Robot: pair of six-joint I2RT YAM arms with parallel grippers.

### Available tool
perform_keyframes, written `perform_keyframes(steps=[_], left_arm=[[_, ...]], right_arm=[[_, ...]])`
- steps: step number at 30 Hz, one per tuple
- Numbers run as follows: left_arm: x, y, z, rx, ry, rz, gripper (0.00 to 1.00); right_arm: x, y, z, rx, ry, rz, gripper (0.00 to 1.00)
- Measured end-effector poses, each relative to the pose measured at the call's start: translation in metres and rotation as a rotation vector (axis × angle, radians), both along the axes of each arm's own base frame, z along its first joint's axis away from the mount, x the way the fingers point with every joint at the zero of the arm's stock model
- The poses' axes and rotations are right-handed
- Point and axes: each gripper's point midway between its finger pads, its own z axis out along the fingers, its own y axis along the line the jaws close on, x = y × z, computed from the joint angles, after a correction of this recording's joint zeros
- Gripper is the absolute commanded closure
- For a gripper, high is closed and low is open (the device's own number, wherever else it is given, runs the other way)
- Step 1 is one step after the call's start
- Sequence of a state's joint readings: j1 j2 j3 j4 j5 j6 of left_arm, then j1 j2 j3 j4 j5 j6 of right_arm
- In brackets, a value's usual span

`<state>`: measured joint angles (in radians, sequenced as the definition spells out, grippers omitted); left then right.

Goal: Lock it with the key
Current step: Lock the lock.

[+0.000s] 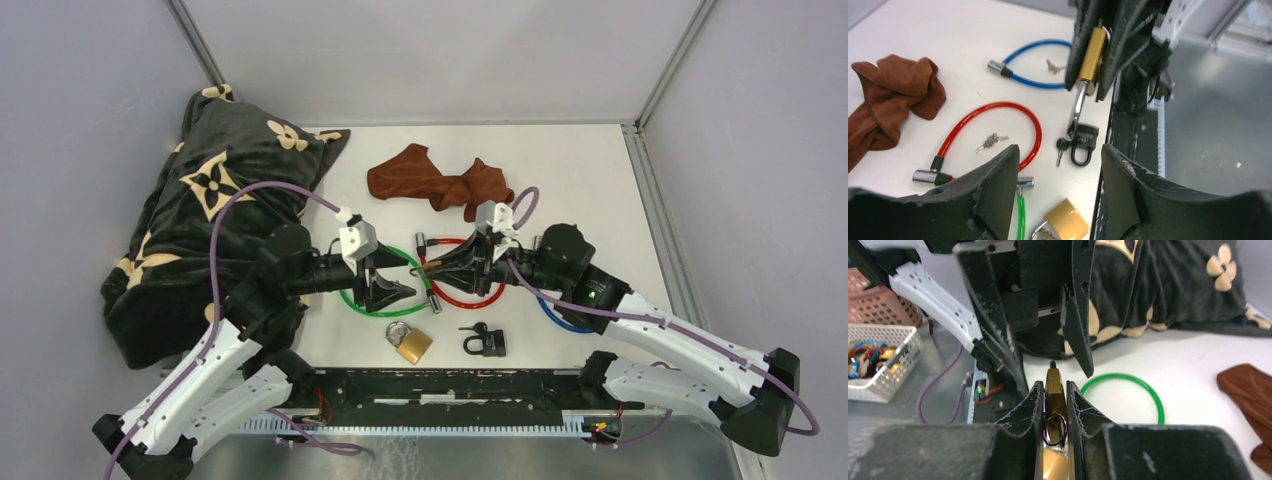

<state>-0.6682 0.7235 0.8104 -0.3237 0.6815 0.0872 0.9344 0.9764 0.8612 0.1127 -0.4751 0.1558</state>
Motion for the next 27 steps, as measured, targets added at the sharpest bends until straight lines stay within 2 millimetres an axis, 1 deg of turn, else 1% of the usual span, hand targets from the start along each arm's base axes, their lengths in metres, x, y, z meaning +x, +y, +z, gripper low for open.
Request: perform_keyframes(steps=[3, 6, 8, 10, 11, 14, 16, 18, 23, 24, 27], left_arm=[[0.003, 0.001, 0.025, -0.101, 0.029, 0.028, 0.38], [-0.001, 0.0, 0.05, -0.197, 0.033, 0.013, 0.42], [-0.007, -0.003, 0.061, -0.251, 0.04, -0.015, 0.44], [-0.012, -0.005, 0.069, -0.3, 0.053, -0.044, 0.5], [-0.013, -0.006, 0.072, -0.318, 0.062, -0.055, 0.53], [-0.014, -0.01, 0.076, -0.348, 0.085, -0.075, 0.55], [-0.014, -0.011, 0.077, -0.359, 0.1, -0.079, 0.58], [-0.013, -0.012, 0.078, -0.365, 0.11, -0.079, 0.58], [-0.011, -0.014, 0.081, -0.381, 0.122, -0.083, 0.46], [-0.011, -0.014, 0.083, -0.386, 0.117, -0.084, 0.47], [-0.012, -0.014, 0.085, -0.395, 0.112, -0.087, 0.7]], right_arm=[[-0.004, -0.009, 0.009, 0.099, -0.025, -0.007, 1.0], [-0.01, -0.018, 0.014, 0.186, -0.038, -0.002, 1.0], [-0.014, -0.02, 0.02, 0.24, -0.041, 0.006, 1.0], [-0.015, -0.02, 0.027, 0.28, -0.042, 0.016, 1.0], [-0.016, -0.02, 0.032, 0.299, -0.042, 0.021, 1.0], [-0.017, -0.019, 0.044, 0.351, -0.046, 0.032, 1.0], [-0.019, -0.02, 0.051, 0.378, -0.052, 0.04, 1.0], [-0.02, -0.02, 0.055, 0.396, -0.055, 0.05, 1.0], [-0.021, -0.016, 0.055, 0.403, -0.047, 0.067, 1.0], [-0.02, -0.016, 0.054, 0.402, -0.045, 0.068, 1.0], [-0.02, -0.015, 0.053, 0.4, -0.039, 0.069, 1.0]])
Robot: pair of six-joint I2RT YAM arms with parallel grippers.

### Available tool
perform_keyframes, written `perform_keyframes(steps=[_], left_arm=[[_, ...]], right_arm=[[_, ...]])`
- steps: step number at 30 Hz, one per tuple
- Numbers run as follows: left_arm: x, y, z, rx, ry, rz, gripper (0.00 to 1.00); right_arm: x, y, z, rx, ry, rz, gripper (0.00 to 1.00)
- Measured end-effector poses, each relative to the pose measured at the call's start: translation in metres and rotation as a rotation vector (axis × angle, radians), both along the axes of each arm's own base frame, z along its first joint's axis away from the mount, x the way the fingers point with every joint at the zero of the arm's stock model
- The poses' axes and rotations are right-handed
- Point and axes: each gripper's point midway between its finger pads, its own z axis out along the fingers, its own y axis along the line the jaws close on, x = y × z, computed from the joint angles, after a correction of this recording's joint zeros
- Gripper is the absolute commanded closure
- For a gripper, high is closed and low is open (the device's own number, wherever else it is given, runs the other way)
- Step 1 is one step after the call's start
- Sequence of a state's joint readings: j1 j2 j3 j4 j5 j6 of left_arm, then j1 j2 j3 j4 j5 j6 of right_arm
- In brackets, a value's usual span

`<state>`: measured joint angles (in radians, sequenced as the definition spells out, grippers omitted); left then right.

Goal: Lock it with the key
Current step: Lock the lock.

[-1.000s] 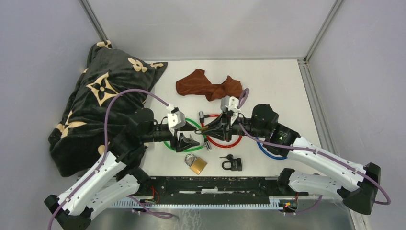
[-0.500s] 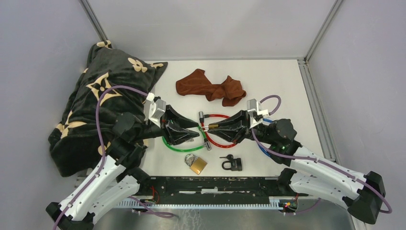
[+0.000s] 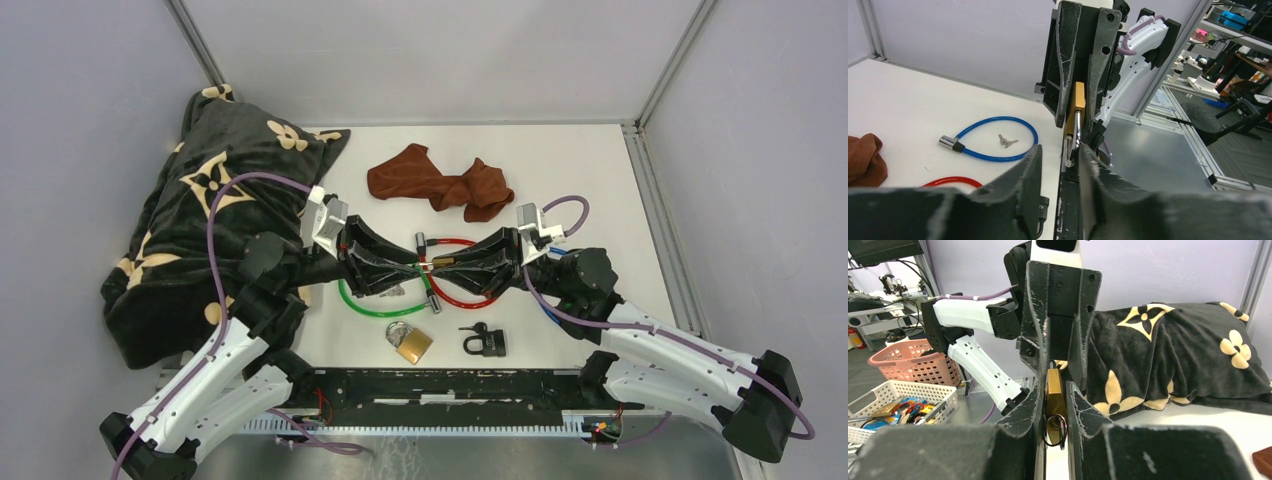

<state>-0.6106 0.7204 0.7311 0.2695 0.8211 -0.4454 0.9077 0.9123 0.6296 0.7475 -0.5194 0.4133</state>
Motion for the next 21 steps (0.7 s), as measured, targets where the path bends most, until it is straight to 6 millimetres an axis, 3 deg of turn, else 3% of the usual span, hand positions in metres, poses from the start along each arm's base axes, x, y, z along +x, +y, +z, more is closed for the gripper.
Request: perform_keyframes(steps=[5, 21], left_arm=[[-0.002, -0.001, 0.002, -0.011, 0.005, -0.011, 0.97], [0.002, -0.008, 0.011, -0.055, -0.006, -0.011, 0.98]], right_arm=[[0.002, 0.0, 0.0, -0.001, 0.003, -0.005, 1.0], [0.007, 0.0, 0.01, 0.052, -0.019, -0.015, 1.0]])
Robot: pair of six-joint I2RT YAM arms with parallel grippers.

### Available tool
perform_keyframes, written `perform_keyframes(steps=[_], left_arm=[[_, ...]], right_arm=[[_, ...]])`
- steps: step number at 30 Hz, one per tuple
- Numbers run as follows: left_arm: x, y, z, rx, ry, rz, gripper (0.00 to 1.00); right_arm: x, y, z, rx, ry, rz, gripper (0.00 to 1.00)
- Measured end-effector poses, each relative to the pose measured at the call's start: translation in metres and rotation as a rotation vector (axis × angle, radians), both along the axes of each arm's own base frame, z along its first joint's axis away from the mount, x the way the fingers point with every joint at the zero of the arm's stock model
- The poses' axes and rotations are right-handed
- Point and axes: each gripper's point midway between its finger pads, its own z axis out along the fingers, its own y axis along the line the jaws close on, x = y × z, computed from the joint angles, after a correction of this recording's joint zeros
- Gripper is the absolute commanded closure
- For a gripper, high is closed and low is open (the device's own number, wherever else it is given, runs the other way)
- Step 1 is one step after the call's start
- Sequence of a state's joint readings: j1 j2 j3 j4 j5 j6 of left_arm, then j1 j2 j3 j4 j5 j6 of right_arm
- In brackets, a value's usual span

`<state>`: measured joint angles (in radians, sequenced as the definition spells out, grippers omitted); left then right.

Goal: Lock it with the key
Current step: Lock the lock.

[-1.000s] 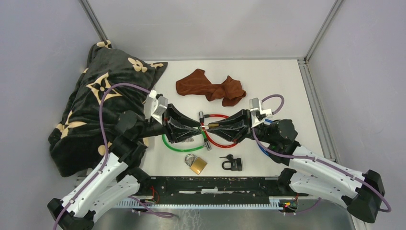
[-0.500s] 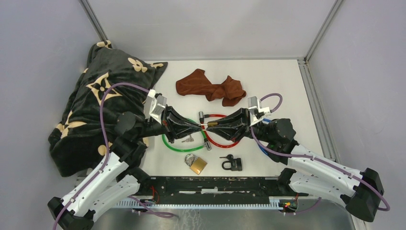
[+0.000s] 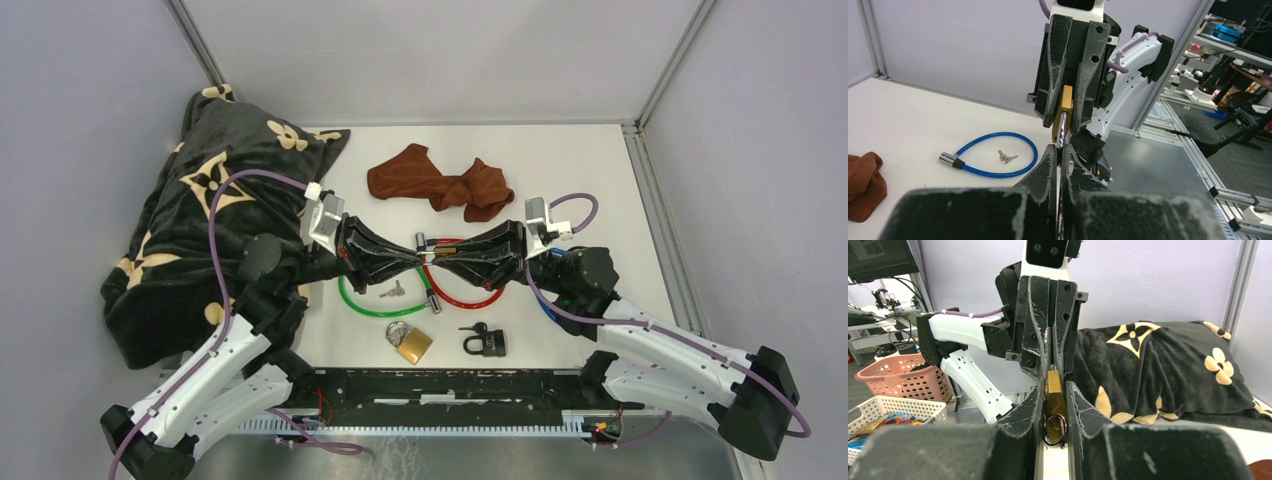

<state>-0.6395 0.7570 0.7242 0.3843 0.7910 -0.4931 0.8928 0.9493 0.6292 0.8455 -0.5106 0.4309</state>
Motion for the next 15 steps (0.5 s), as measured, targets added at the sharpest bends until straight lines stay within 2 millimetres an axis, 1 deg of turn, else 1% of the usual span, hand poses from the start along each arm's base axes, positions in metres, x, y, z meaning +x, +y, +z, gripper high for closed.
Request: perform_keyframes(steps=[6, 12, 15], left_arm=[[0.008, 0.0, -0.002, 0.013, -0.002, 0.048, 0.98], [0.012, 0.0, -0.004, 0.028, -0.015, 0.066, 0.98], [0.014, 0.001, -0.004, 0.047, -0.054, 0.083, 0.98]], right_arm=[[0.005, -0.001, 0.0, 0.008, 0.004, -0.021, 1.0], [0.009, 0.002, -0.006, -0.005, 0.014, -0.022, 1.0], [0.01, 0.004, -0.007, -0.013, 0.012, -0.015, 1.0]])
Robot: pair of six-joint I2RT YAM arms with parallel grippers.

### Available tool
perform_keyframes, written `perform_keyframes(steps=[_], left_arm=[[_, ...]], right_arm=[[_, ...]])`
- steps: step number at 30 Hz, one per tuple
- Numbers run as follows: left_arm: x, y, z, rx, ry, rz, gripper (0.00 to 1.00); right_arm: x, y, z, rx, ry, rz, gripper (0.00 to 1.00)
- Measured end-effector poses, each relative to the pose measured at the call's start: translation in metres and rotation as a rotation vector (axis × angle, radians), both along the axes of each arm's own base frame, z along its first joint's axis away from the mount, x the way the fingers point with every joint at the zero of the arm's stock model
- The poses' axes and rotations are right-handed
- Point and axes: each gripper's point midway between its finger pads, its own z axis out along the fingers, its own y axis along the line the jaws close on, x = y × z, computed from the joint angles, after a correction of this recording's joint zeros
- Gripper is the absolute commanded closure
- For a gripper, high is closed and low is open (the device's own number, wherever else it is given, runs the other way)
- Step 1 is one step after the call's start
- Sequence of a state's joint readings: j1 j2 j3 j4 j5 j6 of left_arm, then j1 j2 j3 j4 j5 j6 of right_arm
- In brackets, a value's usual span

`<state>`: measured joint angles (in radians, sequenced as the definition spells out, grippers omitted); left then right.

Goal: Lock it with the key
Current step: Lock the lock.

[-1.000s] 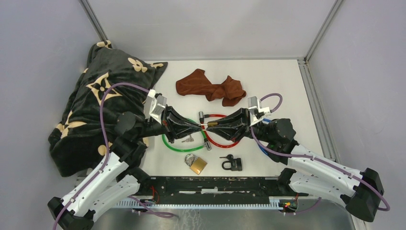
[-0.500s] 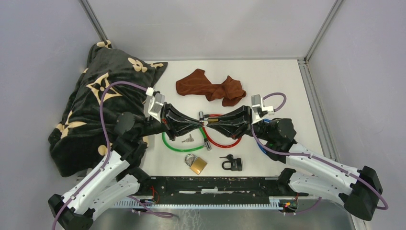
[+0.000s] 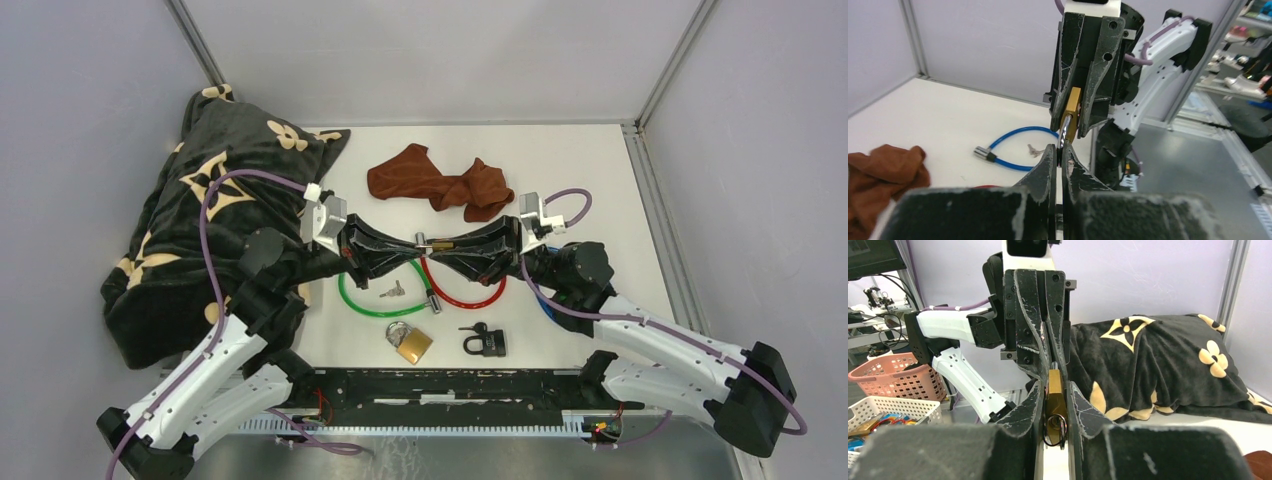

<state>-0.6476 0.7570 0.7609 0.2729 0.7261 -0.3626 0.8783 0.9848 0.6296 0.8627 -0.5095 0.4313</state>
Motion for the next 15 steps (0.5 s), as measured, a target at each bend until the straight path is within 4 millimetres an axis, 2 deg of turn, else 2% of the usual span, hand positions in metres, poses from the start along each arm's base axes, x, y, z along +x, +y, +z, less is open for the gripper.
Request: perform_keyframes(steps=[5, 15], left_arm=[[0.0024, 0.0009, -0.0006, 0.037, -0.067, 0.021, 0.98], [-0.0063, -0.0024, 0.0028, 0.0, -0.048, -0.026, 0.98]], right_arm=[[0.0009, 0.0021, 0.0004, -0.027, -0.002, 0.003, 1.0], [0.0001, 0.0032, 0.0029, -0.016, -0.007, 0.014, 1.0]])
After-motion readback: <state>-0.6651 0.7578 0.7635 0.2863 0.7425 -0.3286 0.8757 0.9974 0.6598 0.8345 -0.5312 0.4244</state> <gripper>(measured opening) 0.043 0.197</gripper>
